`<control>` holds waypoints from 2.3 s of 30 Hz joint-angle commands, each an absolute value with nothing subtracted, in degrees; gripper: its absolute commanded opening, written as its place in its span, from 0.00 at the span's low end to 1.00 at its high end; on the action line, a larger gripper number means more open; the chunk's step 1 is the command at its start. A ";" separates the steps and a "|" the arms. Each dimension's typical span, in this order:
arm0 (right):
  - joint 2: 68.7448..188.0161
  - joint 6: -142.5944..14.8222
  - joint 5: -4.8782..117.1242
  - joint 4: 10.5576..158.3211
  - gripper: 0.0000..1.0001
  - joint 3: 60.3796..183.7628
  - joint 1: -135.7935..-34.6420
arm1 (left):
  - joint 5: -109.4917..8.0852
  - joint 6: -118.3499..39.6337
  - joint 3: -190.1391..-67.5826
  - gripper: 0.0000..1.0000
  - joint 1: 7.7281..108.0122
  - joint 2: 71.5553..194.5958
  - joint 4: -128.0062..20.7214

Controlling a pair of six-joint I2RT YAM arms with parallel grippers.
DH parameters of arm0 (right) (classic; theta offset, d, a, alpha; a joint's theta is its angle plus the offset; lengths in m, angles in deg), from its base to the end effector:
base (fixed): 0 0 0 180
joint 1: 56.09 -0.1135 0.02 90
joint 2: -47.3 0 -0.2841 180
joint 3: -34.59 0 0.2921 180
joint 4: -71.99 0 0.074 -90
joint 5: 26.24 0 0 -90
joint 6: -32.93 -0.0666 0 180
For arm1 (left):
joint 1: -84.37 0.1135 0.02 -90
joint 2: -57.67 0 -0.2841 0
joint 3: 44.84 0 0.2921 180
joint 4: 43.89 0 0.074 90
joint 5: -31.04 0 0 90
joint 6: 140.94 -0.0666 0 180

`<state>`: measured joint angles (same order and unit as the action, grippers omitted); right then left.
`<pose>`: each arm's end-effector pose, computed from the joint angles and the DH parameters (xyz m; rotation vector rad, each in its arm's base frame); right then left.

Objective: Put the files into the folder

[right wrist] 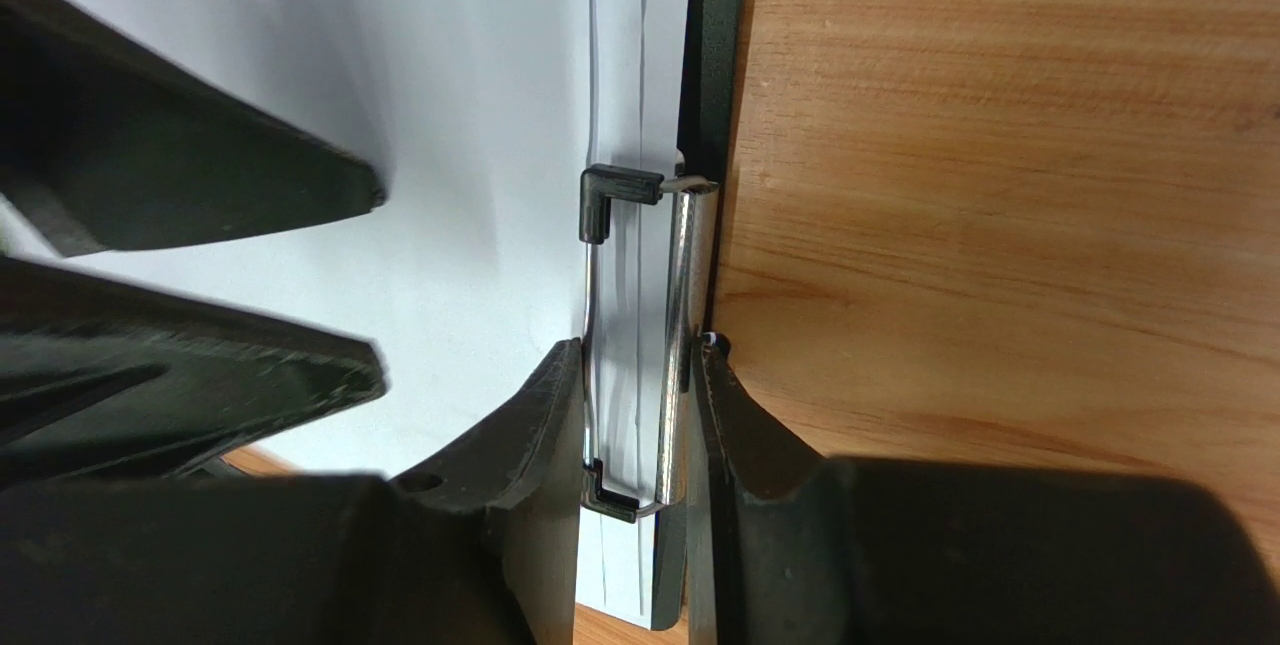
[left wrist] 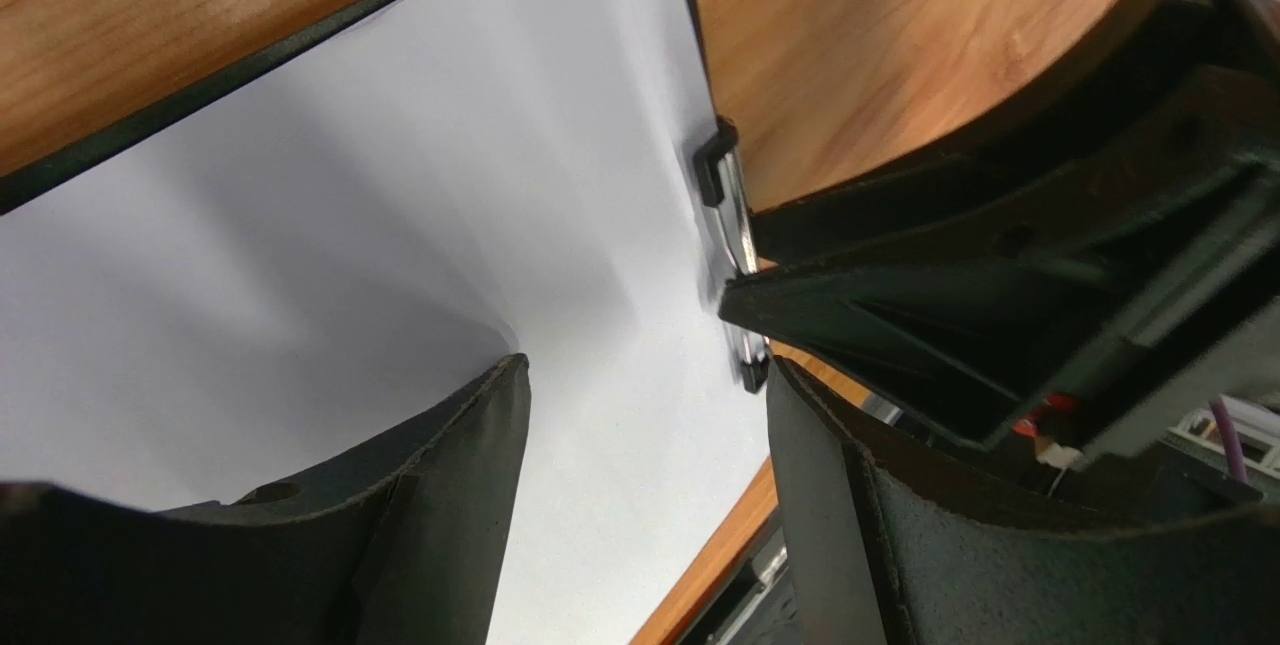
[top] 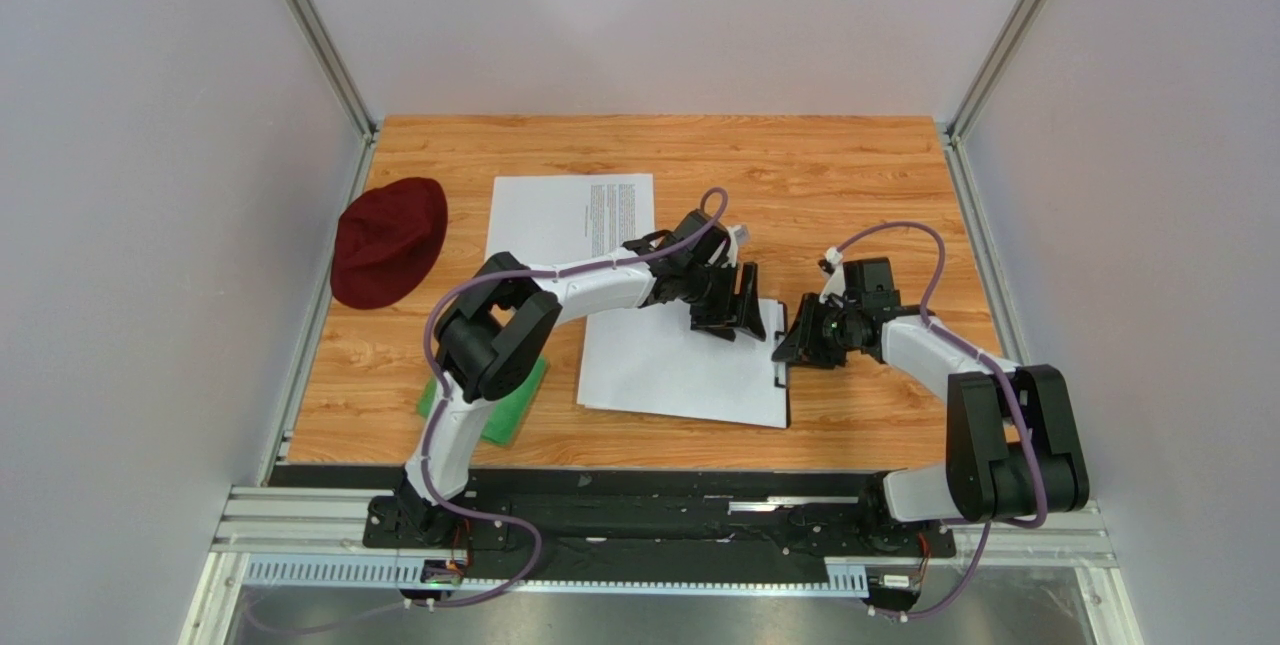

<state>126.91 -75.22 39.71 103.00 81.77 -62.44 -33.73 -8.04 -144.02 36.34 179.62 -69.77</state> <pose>0.2709 0.0575 0.1157 0.1422 2.6946 0.6960 0.3322 -0.4118 0.1407 0.3493 2.6923 -1.1523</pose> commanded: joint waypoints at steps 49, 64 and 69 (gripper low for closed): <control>136.77 -75.35 52.43 113.46 0.50 92.14 -71.21 | -29.44 -3.74 -146.16 0.81 36.21 180.37 -63.75; 134.50 -75.35 69.81 121.63 0.42 94.60 -70.95 | -32.77 -6.64 -135.45 0.85 38.74 159.37 -68.49; 129.05 -75.35 73.61 125.24 0.49 99.42 -70.86 | -35.67 -10.15 -126.23 0.84 43.84 148.13 -73.49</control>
<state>134.28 -75.62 66.16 120.99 94.86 -71.23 -32.53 -6.34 -131.06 39.55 155.38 -69.05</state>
